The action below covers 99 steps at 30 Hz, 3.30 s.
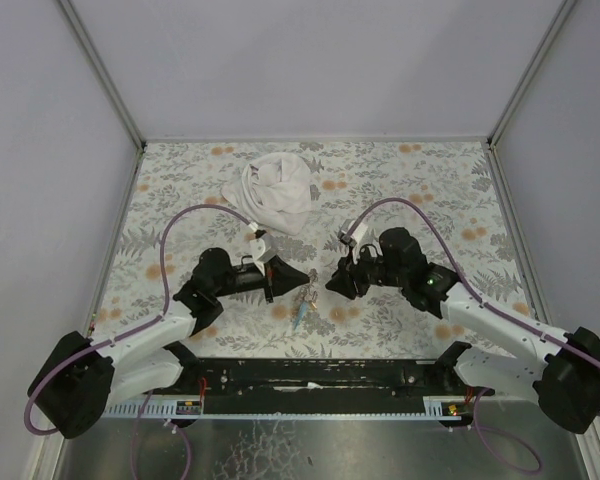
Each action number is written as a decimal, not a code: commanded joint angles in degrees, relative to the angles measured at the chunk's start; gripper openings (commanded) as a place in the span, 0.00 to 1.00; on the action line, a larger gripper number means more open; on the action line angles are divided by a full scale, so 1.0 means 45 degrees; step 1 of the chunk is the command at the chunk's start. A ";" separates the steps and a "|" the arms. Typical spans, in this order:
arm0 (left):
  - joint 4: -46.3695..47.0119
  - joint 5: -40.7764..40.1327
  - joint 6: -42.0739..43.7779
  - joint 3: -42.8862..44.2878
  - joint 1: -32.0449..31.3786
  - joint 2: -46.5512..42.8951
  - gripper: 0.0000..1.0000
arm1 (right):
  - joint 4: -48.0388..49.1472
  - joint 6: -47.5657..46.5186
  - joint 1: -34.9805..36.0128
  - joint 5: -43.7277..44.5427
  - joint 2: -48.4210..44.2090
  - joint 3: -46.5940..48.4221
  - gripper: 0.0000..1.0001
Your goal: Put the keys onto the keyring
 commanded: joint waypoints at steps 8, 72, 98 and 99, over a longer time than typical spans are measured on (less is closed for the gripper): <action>-0.1808 -0.0475 0.1319 0.0751 -0.0365 0.0186 0.00 | -0.5942 0.2081 -0.0238 0.6843 0.0618 0.1666 0.56; -0.1671 -0.0264 0.1300 0.0754 -0.0735 0.0440 0.00 | -0.6929 0.3116 -0.4071 0.3439 0.3886 0.1768 0.66; -0.1618 -0.0239 0.1250 0.0737 -0.0754 0.0455 0.00 | -0.6556 0.3537 -0.3382 0.4447 0.4333 0.0934 0.36; -0.1618 -0.0258 0.1242 0.0734 -0.0748 0.0465 0.00 | -0.6492 0.3528 -0.3378 0.4447 0.4336 0.0907 0.34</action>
